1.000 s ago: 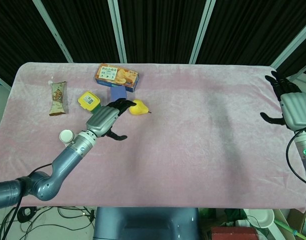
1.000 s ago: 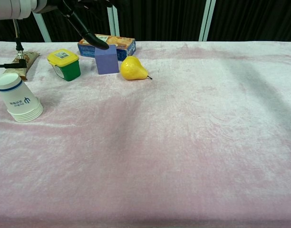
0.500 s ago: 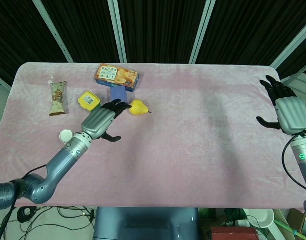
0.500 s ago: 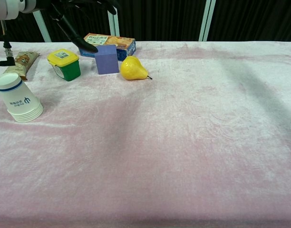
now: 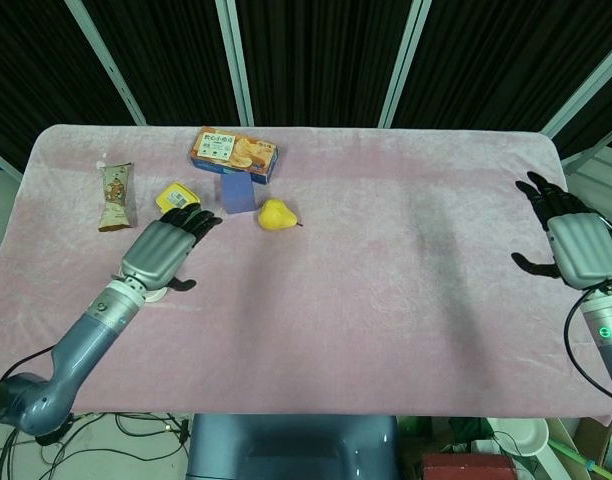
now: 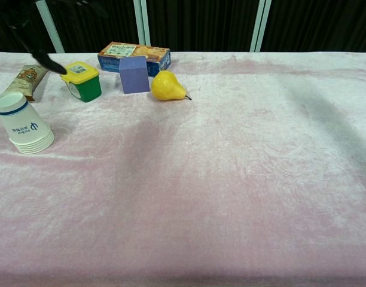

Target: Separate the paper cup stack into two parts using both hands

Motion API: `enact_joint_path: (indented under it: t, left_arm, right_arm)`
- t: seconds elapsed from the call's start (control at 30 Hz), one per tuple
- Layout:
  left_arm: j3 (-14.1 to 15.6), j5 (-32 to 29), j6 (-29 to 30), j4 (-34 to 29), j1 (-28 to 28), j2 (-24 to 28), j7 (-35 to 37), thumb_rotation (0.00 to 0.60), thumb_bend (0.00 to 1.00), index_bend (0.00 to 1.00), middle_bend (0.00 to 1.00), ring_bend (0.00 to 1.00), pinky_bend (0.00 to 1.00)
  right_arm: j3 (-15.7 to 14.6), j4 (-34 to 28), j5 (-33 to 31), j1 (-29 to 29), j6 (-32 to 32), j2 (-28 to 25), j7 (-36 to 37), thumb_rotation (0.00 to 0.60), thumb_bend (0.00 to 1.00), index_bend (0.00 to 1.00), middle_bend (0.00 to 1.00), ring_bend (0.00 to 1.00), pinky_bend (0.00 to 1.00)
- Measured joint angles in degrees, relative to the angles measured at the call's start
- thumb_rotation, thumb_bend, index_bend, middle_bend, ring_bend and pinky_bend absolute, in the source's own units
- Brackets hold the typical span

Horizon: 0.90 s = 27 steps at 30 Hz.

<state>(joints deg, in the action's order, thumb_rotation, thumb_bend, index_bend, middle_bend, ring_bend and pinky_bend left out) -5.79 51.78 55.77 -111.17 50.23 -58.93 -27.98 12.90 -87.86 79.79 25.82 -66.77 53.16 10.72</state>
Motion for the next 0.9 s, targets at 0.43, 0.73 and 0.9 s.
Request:
enact_joint_path:
  t: [0.43,0.73,0.9]
  left_arm:
    - [5.07,2.38,-2.49,10.16,-6.91,-0.13,8.03,0.600,0.12,0.12,0.11,0.00,0.15]
    - [5.79,6.06,-8.63,18.96,-8.75,-4.33,15.27,0.600,0.12,0.11,0.11,0.00,0.17]
    - [5.72,6.70,-10.09,21.25,-9.36,-5.58,17.52,0.600,0.13,0.11,0.12,0.00,0.18]
  right_arm:
    - [-4.03,-1.91,4.42,-3.27,-3.92,1.83,-1.98,0.600,0.13,0.03,0.00,0.09,0.18]
    - [-4.92,-2.67,4.96,-4.24,-4.80,1.62,-3.63,0.600,0.13,0.03,0.00,0.09,0.18]
    - [-5.10,-2.74,5.11,-4.51,-5.23,2.09,-4.06,0.600,0.13,0.03,0.00,0.09,0.18]
